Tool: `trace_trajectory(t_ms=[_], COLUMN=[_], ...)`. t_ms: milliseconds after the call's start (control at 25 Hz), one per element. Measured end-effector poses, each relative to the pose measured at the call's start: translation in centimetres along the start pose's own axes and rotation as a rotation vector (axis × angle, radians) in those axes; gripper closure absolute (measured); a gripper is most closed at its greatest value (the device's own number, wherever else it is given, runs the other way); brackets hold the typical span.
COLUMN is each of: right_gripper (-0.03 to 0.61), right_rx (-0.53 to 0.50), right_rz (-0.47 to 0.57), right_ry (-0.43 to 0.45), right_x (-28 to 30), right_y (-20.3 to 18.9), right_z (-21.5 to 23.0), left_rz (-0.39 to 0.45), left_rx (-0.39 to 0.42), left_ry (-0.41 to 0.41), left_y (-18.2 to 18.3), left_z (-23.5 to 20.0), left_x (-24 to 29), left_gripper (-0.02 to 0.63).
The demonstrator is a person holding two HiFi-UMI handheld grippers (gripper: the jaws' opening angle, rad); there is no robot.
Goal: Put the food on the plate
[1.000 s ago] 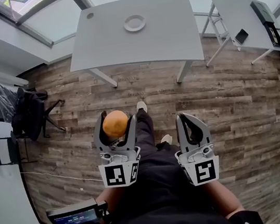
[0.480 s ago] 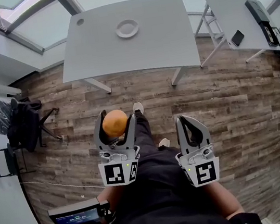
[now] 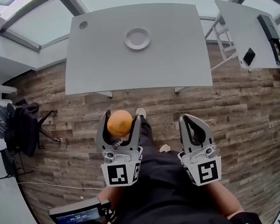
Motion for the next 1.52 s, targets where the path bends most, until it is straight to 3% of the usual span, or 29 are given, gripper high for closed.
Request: trace_trajectory(t_ms=[120,240,360,600,760,920,1280,1520], right_gripper=[0.572,0.572,0.572,0.572,0.572,0.572,0.572,0.572], right_rx=[-0.007,-0.018,-0.029,-0.024,-0.045,-0.051,-0.057,-0.047], right_rz=[-0.006,-0.024,-0.045,-0.052,-0.048,-0.054,-0.058,-0.041], right_ry=[0.002,0.004,0.02,0.052,0.078,0.09,0.067,0.122], right_x=[0.5,4.4,9.4,14.5,15.8,19.5,21.5,23.8], right_y=[0.5,0.7,1.0,1.8,2.4,2.4,1.9,2.1], right_z=[0.9,1.1,0.9,0.1,-0.6,-1.6,-0.9,-2.4], left_rz=[0.02,0.026,0.071,0.11,0.086,0.074,0.085,0.064], left_rx=[-0.002,0.008,0.079,0.075,0.043,0.038,0.031,0.04], left_ry=[0.014,0.025,0.031,-0.034,-0.066,-0.077,-0.105,-0.089], left_y=[0.8,0.9,2.2,4.0,3.6,3.1,3.1,2.5], left_z=[0.0,-3.1,-6.1,-6.0,-5.4,-8.0,-8.7,-10.8], left_x=[0.6,3.1,6.3,9.4,10.1,12.2,13.8,14.3], left_gripper=[0.281,0.281,0.281,0.281,0.281,0.281,0.281,0.281])
Point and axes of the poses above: the fingertips, and each gripper's own axes: x forward along the fingers, z to its right, y out of its top, the point moved 3 cm from there along -x, backward along the fingers, and after that the axes turned 3 degrees about x, right-handed, at the moved point
